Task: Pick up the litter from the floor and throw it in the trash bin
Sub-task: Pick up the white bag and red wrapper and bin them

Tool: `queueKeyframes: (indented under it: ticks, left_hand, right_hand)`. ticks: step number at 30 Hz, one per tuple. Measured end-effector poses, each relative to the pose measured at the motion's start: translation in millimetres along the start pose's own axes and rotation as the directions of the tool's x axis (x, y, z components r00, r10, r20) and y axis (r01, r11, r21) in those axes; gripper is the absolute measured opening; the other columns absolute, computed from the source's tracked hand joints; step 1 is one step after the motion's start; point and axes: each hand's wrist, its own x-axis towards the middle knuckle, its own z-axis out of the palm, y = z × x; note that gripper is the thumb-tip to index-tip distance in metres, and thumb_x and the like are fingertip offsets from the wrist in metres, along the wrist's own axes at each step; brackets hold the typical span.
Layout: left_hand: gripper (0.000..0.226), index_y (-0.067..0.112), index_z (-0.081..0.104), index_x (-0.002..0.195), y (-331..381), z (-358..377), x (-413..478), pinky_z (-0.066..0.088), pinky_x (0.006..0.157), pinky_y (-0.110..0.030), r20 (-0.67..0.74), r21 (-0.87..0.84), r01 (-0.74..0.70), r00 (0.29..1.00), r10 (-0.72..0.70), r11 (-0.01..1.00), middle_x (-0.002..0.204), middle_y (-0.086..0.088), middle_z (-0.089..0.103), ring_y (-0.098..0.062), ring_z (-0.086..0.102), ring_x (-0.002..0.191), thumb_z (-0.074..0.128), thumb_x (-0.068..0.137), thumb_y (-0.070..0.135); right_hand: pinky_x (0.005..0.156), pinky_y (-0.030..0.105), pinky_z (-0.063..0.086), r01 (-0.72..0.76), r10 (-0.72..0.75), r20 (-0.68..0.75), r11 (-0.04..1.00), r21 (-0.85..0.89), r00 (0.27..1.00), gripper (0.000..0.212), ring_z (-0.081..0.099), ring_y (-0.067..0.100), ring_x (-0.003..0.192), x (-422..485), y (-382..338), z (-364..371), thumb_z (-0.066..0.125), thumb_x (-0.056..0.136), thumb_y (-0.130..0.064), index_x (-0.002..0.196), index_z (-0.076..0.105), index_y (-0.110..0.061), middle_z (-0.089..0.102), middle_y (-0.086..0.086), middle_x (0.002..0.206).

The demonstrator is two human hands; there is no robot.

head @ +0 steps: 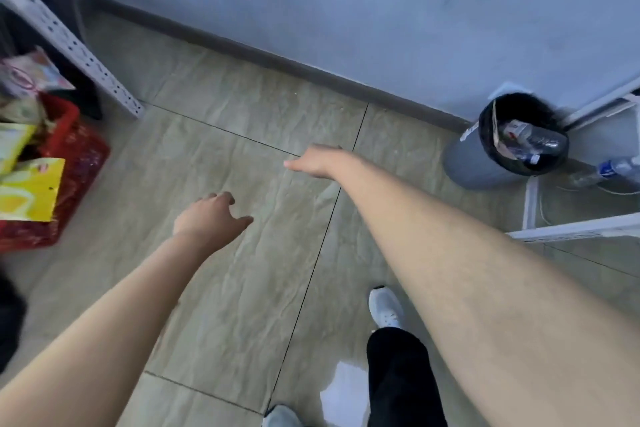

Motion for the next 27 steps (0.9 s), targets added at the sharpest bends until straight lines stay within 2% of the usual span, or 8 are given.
queueKeyframes:
  ticks: [3,10,16,20,27]
  left_hand:
    - [0.059,0.017,0.049,0.130,-53,-2,-8,0.044,0.091,-0.039,0.016,-0.013,0.034,0.999,-0.034,0.999,0.132,-0.007,0.055,-0.029,0.051,0.121,0.056,0.083,0.053]
    - [0.059,0.015,0.052,0.128,-148,-16,20,0.048,0.093,-0.042,0.053,0.021,0.073,0.996,-0.074,0.997,0.130,-0.009,0.057,-0.029,0.052,0.119,0.057,0.082,0.052]
    - [0.058,0.016,0.052,0.126,-228,-1,49,0.047,0.085,-0.039,0.065,0.057,0.109,0.991,-0.113,0.992,0.126,-0.009,0.059,-0.029,0.054,0.116,0.057,0.082,0.052]
    - [0.057,0.016,0.052,0.126,-298,30,48,0.046,0.088,-0.038,0.133,0.039,0.151,0.979,-0.154,0.988,0.127,-0.009,0.059,-0.030,0.054,0.116,0.057,0.081,0.051]
    - [0.062,0.015,0.050,0.129,-428,103,6,0.043,0.081,-0.035,0.202,-0.036,0.168,0.967,-0.158,0.985,0.129,-0.009,0.059,-0.031,0.057,0.114,0.058,0.080,0.052]
  right_hand:
    - [0.110,0.035,0.026,0.027,-0.025,0.042,0.998,-0.051,0.999,0.066,0.031,0.034,0.140,-4,-44,29,0.039,0.094,-0.056,0.143,0.039,-0.011,0.035,0.011,0.152]
    - [0.111,0.035,0.025,0.019,-0.014,0.136,0.999,-0.036,0.991,0.069,0.026,0.033,0.142,12,-113,77,0.039,0.095,-0.054,0.146,0.031,-0.009,0.030,0.013,0.155]
    - [0.113,0.034,0.022,0.028,-0.031,0.171,0.999,0.020,0.985,0.071,0.026,0.033,0.143,43,-176,125,0.040,0.096,-0.053,0.147,0.029,-0.005,0.027,0.014,0.156]
    - [0.113,0.035,0.023,0.016,-0.028,0.212,0.998,0.060,0.977,0.073,0.029,0.032,0.142,53,-219,189,0.042,0.094,-0.054,0.146,0.030,-0.003,0.028,0.016,0.155]
    - [0.112,0.033,0.031,-0.063,0.028,0.210,0.985,0.161,0.977,0.066,0.041,0.029,0.135,32,-274,325,0.046,0.093,-0.053,0.141,0.042,-0.008,0.041,0.013,0.149]
